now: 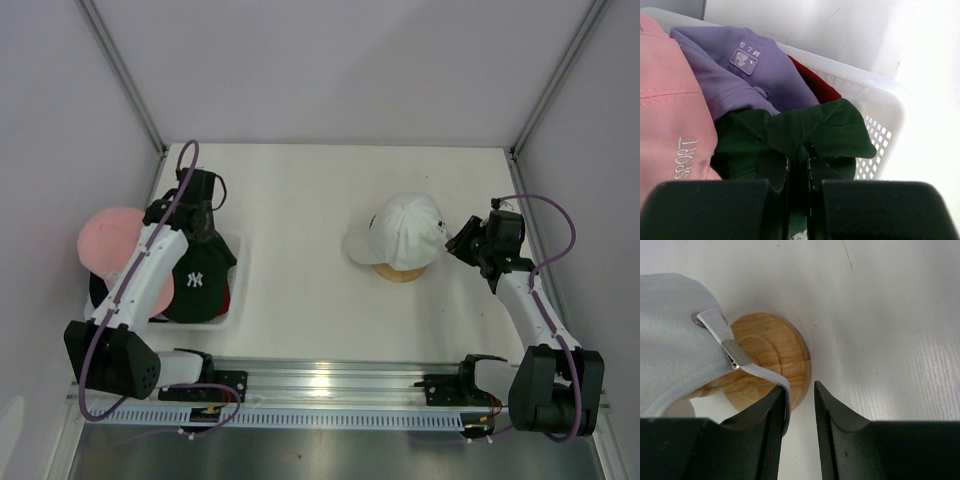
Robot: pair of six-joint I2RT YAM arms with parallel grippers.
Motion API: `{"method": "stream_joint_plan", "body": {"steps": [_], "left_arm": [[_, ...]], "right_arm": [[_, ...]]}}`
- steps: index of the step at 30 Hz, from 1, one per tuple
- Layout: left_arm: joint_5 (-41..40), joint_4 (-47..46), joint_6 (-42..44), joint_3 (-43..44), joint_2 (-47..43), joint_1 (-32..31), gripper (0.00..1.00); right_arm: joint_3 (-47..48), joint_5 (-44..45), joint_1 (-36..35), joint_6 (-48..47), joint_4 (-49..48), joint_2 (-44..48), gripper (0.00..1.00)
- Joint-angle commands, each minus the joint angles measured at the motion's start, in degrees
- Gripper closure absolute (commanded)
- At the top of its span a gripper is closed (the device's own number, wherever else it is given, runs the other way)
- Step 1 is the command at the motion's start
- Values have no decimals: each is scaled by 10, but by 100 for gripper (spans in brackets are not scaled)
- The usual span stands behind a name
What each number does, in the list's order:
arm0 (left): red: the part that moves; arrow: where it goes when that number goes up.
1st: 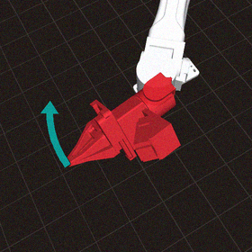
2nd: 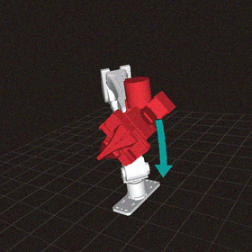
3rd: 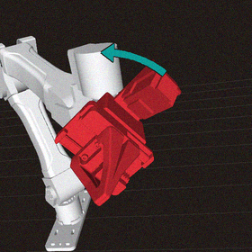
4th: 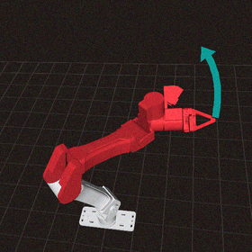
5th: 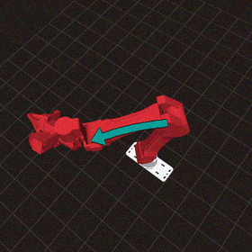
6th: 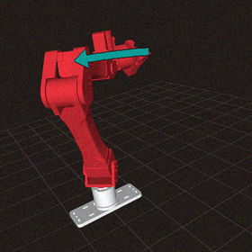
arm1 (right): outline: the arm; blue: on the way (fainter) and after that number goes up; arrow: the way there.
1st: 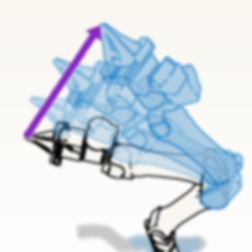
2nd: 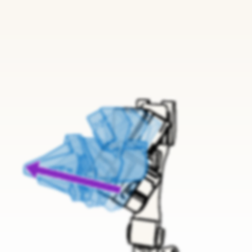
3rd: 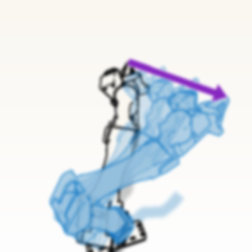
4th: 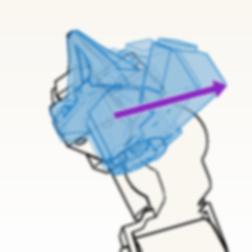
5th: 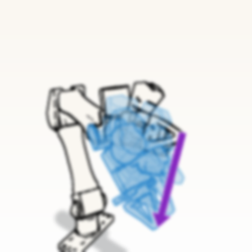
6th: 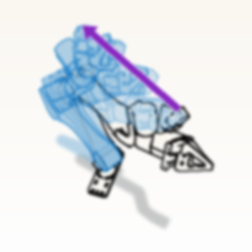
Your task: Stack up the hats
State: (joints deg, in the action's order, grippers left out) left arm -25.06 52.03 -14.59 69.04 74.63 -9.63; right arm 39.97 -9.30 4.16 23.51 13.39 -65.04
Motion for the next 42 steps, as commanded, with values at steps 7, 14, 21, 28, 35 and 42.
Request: {"method": "stream_joint_plan", "body": {"steps": [7, 14, 21, 28, 35, 42], "left_arm": [[186, 45, 94, 187, -88, -63, 99], [400, -34, 144, 261, -96, -105, 99], [531, -107, 264, 307, -15, -189, 99], [720, -153, 373, 372, 88, -215, 99], [816, -122, 443, 453, 182, -221, 99], [922, -149, 501, 440, 181, -239, 99]], "right_arm": [[10, 0, 5, 4, -13, 12, 67], [10, -14, 6, 5, -18, 11, 64], [32, -29, 11, 3, -15, 48, 50], [57, -93, 37, 29, -17, 62, 43], [97, -143, 54, 27, 23, 81, 20], [138, -109, 59, 15, 90, 145, 2]]}}
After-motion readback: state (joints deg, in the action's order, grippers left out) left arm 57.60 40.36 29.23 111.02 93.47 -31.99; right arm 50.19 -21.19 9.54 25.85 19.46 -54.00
